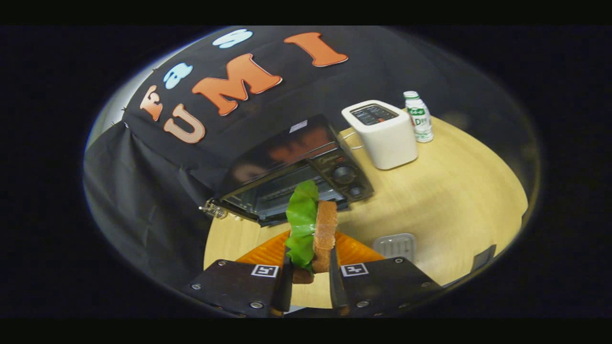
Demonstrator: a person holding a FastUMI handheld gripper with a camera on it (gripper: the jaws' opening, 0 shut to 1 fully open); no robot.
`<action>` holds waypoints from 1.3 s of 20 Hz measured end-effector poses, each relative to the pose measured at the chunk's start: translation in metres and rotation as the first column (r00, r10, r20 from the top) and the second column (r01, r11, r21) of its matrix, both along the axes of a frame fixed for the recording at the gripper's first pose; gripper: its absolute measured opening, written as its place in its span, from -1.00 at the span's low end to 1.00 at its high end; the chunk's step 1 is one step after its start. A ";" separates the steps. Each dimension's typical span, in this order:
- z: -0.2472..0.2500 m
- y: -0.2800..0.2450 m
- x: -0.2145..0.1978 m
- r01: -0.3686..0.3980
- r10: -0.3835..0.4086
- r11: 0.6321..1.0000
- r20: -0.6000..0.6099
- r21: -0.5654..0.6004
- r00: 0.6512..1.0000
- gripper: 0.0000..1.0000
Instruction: Open the toaster oven, put the food inside, and close the toaster oven door.
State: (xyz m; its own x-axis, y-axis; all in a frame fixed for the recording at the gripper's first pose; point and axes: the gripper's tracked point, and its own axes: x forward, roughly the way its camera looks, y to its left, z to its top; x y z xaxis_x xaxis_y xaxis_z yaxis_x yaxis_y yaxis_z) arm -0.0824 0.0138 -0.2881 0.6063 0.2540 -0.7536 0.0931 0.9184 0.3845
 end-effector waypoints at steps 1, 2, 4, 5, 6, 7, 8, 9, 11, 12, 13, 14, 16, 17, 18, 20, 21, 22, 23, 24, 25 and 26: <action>-0.004 0.014 0.005 -0.011 0.011 1.000 0.000 0.016 1.000 -0.34; -0.009 0.027 0.010 -0.018 0.018 0.999 0.002 0.037 1.000 -0.34; -0.013 0.049 0.021 -0.019 0.019 0.996 0.004 0.090 1.000 -0.34; -0.017 0.058 0.029 -0.012 0.012 0.994 0.001 0.112 1.000 -0.34; -0.022 0.065 0.036 -0.004 0.005 0.992 -0.008 0.128 1.000 -0.34; -0.027 0.071 0.043 0.004 -0.003 0.990 -0.010 0.140 1.000 -0.34; -0.030 0.077 0.052 0.008 -0.008 0.988 -0.003 0.153 1.000 -0.34; -0.033 0.082 0.060 0.017 -0.018 0.987 0.005 0.163 1.000 -0.34; -0.039 0.091 0.072 0.023 -0.027 0.980 0.019 0.195 0.999 -0.34; -0.042 0.096 0.076 0.032 -0.038 0.974 0.019 0.224 0.999 -0.34; -0.044 0.100 0.081 0.047 -0.054 0.966 0.024 0.254 0.998 -0.34; -0.049 0.100 0.085 0.067 -0.076 0.959 0.023 0.275 0.997 -0.34; -0.061 0.103 0.083 0.071 -0.079 0.957 0.017 0.283 0.997 -0.34; -0.071 0.101 0.085 0.078 -0.084 0.960 0.011 0.269 0.996 -0.34; -0.074 0.098 0.086 0.098 -0.104 0.954 0.007 0.283 0.995 -0.34; -0.072 0.095 0.102 0.153 -0.171 0.928 0.024 0.340 0.985 -0.35; -0.071 0.089 0.111 0.167 -0.191 0.923 0.036 0.346 0.981 -0.34; -0.074 0.084 0.116 0.190 -0.216 0.920 0.039 0.342 0.976 -0.34; -0.079 0.078 0.122 0.212 -0.237 0.919 0.037 0.333 0.971 -0.34; -0.083 0.075 0.126 0.230 -0.256 0.913 0.035 0.337 0.966 -0.34; -0.086 0.073 0.132 0.243 -0.270 0.908 0.035 0.341 0.962 -0.34; -0.090 0.070 0.134 0.252 -0.280 0.908 0.037 0.336 0.959 -0.34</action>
State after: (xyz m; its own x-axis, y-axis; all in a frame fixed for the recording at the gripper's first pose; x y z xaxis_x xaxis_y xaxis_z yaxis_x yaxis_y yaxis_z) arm 0.0513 0.0839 -0.3778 0.7416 0.2967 -0.6017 0.2718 0.6870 0.6739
